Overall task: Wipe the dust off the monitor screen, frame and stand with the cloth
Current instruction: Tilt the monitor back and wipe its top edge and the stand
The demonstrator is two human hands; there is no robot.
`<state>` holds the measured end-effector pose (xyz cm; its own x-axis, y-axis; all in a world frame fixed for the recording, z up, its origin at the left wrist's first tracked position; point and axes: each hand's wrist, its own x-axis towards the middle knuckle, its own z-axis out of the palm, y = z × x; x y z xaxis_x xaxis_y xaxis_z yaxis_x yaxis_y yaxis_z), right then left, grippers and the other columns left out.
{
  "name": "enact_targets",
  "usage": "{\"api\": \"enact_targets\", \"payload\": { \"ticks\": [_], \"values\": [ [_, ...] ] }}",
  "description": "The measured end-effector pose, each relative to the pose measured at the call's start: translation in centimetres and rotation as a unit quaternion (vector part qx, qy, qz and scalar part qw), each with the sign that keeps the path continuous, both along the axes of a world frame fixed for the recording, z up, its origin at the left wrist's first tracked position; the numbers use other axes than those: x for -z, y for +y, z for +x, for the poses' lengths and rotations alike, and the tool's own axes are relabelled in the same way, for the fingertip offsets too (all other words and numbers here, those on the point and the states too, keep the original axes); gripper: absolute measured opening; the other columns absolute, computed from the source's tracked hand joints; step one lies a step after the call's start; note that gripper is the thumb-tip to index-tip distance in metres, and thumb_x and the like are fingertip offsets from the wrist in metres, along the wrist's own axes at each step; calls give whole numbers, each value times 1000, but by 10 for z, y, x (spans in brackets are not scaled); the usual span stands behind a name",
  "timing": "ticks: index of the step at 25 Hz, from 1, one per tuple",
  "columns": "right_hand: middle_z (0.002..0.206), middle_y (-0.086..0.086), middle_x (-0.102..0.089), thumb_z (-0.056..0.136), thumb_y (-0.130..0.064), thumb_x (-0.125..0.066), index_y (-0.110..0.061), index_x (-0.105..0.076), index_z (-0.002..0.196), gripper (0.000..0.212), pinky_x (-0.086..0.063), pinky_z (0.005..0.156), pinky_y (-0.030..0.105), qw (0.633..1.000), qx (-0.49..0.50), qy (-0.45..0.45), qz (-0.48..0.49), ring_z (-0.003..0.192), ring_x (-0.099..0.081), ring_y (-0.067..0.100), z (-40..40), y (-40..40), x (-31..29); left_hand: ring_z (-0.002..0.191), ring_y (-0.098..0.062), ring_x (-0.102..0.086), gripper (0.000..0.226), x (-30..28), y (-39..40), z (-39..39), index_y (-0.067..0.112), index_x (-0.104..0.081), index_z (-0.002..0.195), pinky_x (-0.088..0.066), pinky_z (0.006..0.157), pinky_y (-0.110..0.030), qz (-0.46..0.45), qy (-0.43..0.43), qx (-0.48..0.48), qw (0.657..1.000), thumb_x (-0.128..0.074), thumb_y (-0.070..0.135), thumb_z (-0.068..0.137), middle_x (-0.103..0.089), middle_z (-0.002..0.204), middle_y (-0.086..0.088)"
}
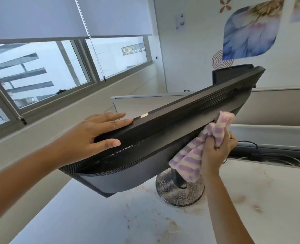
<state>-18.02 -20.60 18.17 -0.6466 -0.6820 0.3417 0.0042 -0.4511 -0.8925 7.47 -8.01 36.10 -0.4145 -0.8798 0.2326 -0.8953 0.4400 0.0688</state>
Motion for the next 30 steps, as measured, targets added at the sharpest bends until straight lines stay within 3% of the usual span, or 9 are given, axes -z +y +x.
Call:
{"api": "enact_targets", "payload": {
  "ticks": [2,4,7,11,14,19,23,27,30],
  "values": [
    [119,9,-37,88,-25,-53,-9,-54,126,41,-46,90,22,998,17,-24,58,105,-50,23,-15,1,-27,138,-1,-19,71,2,1,2,49,-21,136,-15,111,-26,2,-4,2,1000,-23,81,72,-25,143,30],
    [121,3,-38,81,-40,-53,-23,-55,123,45,-40,79,8,997,10,70,-7,105,-50,19,-5,20,-58,137,3,-18,64,5,2,3,59,-23,131,-15,110,-23,8,-7,2,1000,-24,81,71,-23,143,32],
    [129,3,-39,79,-52,-55,-38,-52,124,48,-36,89,15,971,15,230,-66,112,-44,14,18,33,-87,133,16,-12,59,4,2,4,71,-14,125,-17,108,-18,20,-21,2,1000,-23,84,69,-23,136,43],
    [130,10,-39,84,-40,-64,-27,-49,132,52,-46,90,34,983,54,172,29,111,-50,26,-29,-10,-103,123,31,0,59,-2,-2,-1,79,-5,117,-23,99,-11,38,-24,-7,999,-26,87,62,-16,124,52],
    [129,13,-38,87,-34,-61,-28,-45,136,52,-40,83,29,979,75,179,70,107,-51,30,-73,-50,-109,129,25,2,58,-5,-6,-1,78,-11,118,-20,104,-14,33,-30,3,999,-25,86,63,-16,129,48],
    [132,18,-37,90,-33,-57,-26,-41,137,50,-43,86,38,955,148,176,186,114,-46,38,-120,-67,-129,138,9,-2,62,-3,-7,2,66,-13,129,-13,115,-30,11,-49,14,999,-20,84,71,-11,143,40],
    [130,18,-40,87,-37,-64,-23,-46,134,52,-35,84,27,941,178,286,26,113,-45,34,-99,-50,-121,138,7,-2,55,6,1,8,70,1,127,-11,114,-30,-20,-80,8,997,-12,81,75,-7,139,47],
    [131,19,-37,87,-37,-64,-21,-46,135,53,-33,91,26,958,116,262,25,114,-45,34,-103,-59,-116,138,10,2,51,0,-4,4,70,-3,127,-4,114,-34,-46,-115,5,992,-12,76,78,-19,135,47],
    [131,21,-36,87,-35,-63,-21,-46,135,52,-36,95,31,954,130,267,39,113,-46,37,-128,-80,-121,139,8,-1,51,-2,-9,4,64,-16,130,-8,115,-35,-46,-97,29,994,-26,70,80,-26,136,43]
  ]
}}
